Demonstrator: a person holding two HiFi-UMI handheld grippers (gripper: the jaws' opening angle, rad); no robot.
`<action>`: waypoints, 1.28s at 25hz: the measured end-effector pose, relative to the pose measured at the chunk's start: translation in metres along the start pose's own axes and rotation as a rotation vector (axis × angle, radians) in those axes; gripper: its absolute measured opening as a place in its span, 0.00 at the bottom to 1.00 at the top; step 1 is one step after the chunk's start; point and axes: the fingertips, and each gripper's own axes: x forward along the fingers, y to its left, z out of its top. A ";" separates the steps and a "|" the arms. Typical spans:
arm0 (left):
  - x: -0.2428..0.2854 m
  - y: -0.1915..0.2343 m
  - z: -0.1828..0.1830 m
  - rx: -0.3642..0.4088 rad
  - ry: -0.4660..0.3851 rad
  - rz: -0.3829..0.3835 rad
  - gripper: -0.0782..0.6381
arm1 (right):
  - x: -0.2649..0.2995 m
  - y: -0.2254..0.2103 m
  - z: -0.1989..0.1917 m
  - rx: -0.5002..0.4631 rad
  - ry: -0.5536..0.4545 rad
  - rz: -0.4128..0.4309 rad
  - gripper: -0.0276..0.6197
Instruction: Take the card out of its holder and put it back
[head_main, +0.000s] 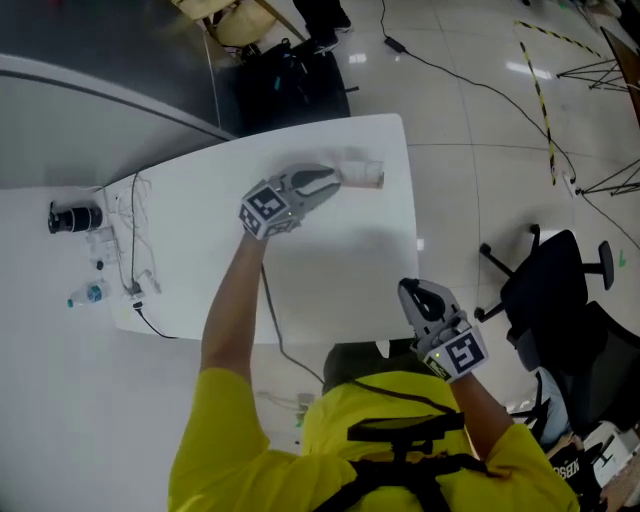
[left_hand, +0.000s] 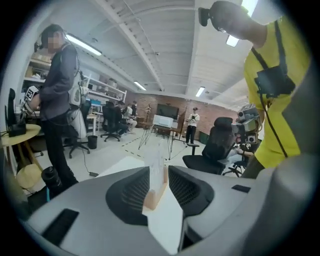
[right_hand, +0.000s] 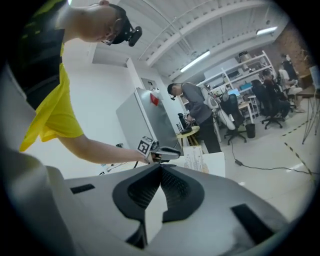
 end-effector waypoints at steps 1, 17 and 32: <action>0.004 0.005 -0.002 0.003 0.010 -0.034 0.28 | 0.000 0.001 -0.008 0.004 0.020 0.010 0.05; 0.030 0.006 0.009 0.027 -0.015 -0.289 0.13 | 0.008 0.002 -0.037 0.046 0.128 0.010 0.05; -0.062 -0.006 0.178 0.235 -0.114 -0.130 0.13 | 0.029 0.018 0.021 -0.015 0.047 0.035 0.05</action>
